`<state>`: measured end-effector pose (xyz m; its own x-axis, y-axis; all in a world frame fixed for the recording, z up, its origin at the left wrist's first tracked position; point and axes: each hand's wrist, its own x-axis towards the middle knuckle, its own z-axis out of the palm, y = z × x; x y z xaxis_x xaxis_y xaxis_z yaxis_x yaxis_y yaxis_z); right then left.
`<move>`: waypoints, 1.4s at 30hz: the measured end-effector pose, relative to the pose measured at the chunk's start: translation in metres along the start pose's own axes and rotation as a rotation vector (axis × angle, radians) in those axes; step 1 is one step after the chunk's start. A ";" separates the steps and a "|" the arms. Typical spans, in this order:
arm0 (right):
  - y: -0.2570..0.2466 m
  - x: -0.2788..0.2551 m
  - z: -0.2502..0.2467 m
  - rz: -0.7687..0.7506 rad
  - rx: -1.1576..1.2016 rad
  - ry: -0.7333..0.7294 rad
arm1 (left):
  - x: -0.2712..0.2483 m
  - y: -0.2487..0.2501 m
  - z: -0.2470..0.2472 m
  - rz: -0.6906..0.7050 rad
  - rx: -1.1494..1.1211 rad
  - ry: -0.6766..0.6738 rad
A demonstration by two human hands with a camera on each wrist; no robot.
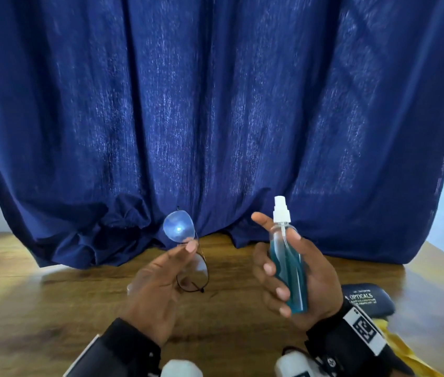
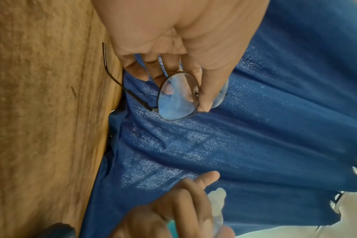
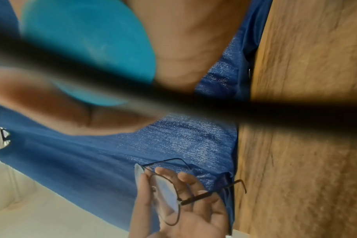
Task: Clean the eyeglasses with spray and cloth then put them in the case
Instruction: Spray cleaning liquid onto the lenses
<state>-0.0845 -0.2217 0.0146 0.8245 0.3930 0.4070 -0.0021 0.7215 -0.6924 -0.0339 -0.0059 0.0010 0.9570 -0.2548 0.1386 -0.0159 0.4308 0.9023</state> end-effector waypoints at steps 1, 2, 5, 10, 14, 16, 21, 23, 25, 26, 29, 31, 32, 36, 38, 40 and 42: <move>-0.001 0.000 0.000 0.004 0.018 -0.022 | -0.001 -0.002 0.000 -0.005 0.006 0.011; -0.001 0.000 0.001 0.004 0.027 -0.043 | 0.000 -0.004 0.000 -0.007 0.007 0.019; -0.004 0.000 0.003 0.009 0.037 -0.107 | 0.001 -0.009 -0.003 -0.010 0.003 0.027; -0.008 -0.001 0.005 0.028 0.076 -0.228 | 0.002 -0.010 -0.004 0.017 0.008 0.038; -0.014 -0.002 0.007 -0.009 0.065 -0.171 | 0.002 -0.011 -0.005 0.043 0.034 0.055; -0.012 -0.004 0.007 -0.043 0.045 -0.122 | 0.002 -0.012 -0.006 0.059 0.043 0.040; -0.009 -0.005 0.012 -0.150 -0.187 0.070 | -0.004 -0.007 0.004 0.098 0.068 0.024; -0.007 -0.003 0.017 -0.240 -0.483 0.161 | -0.007 -0.003 0.009 0.154 0.108 0.046; -0.004 -0.003 0.018 -0.406 -1.023 0.272 | -0.008 0.000 0.009 0.209 0.175 0.060; -0.003 -0.002 0.020 -0.496 -1.284 0.278 | -0.008 0.000 0.008 0.237 0.209 0.063; 0.002 -0.001 0.019 -0.625 -1.564 0.268 | -0.008 -0.002 0.003 0.300 0.286 0.091; 0.003 0.000 0.017 -0.659 -1.600 0.288 | -0.008 -0.003 0.004 0.310 0.285 0.116; 0.002 0.000 0.017 -0.663 -1.632 0.287 | -0.008 -0.004 0.004 0.311 0.274 0.127; 0.003 -0.001 0.016 -0.665 -1.665 0.288 | -0.006 -0.005 0.002 0.311 0.280 0.151; 0.003 -0.001 0.017 -0.658 -1.702 0.307 | -0.006 -0.004 0.002 0.307 0.279 0.146; 0.003 -0.001 0.017 -0.644 -1.731 0.345 | -0.007 -0.003 0.002 0.303 0.269 0.145; 0.003 -0.001 0.018 -0.650 -1.753 0.385 | -0.007 -0.003 0.002 0.300 0.258 0.146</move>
<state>-0.0955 -0.2103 0.0226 0.5261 0.0304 0.8499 0.6044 -0.7165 -0.3485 -0.0415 -0.0073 -0.0014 0.9296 -0.0182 0.3681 -0.3542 0.2315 0.9060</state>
